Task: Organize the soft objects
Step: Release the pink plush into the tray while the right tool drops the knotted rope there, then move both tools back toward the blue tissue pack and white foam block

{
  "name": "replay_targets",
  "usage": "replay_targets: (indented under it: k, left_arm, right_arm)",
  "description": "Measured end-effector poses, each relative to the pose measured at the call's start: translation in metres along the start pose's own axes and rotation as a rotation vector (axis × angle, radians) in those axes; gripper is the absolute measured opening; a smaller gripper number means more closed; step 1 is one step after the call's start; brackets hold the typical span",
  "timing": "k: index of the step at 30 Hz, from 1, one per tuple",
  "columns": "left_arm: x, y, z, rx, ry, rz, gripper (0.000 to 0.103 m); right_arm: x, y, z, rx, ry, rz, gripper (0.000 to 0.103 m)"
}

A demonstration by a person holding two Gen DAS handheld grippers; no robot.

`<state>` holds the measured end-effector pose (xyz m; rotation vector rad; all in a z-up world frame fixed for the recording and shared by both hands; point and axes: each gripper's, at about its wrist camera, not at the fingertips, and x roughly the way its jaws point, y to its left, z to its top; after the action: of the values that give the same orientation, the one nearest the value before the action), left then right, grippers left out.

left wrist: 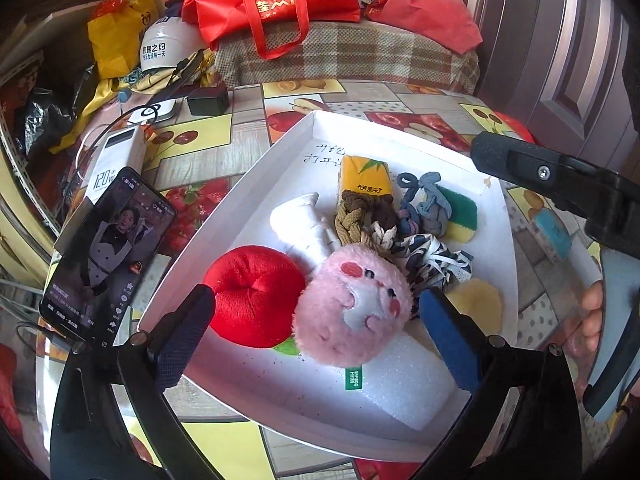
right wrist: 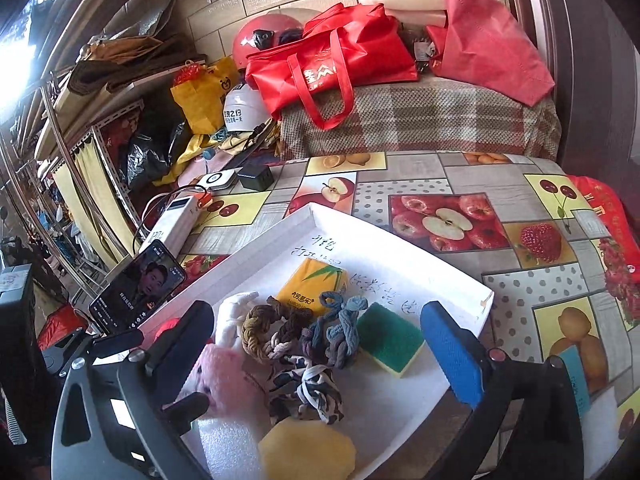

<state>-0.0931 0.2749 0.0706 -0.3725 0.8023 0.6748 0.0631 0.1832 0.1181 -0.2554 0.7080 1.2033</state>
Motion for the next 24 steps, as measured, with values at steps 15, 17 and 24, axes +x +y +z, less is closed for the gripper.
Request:
replay_targets:
  k: [15,17,24]
  left_arm:
    - [-0.055,-0.016,0.003,0.04,-0.054,0.014,0.103]
    - [-0.066,-0.021,0.002,0.054,-0.063,0.002,0.103]
    - [-0.111,-0.046,-0.006,0.11,-0.115,-0.045,0.103]
  right_arm:
    - [-0.103,0.007,-0.003,-0.015,-0.149,-0.07,0.103]
    - [-0.124,0.007,-0.006,-0.023,-0.18,-0.099,0.103]
    - [-0.2,-0.004,-0.018,0.014,-0.305,-0.259,0.103]
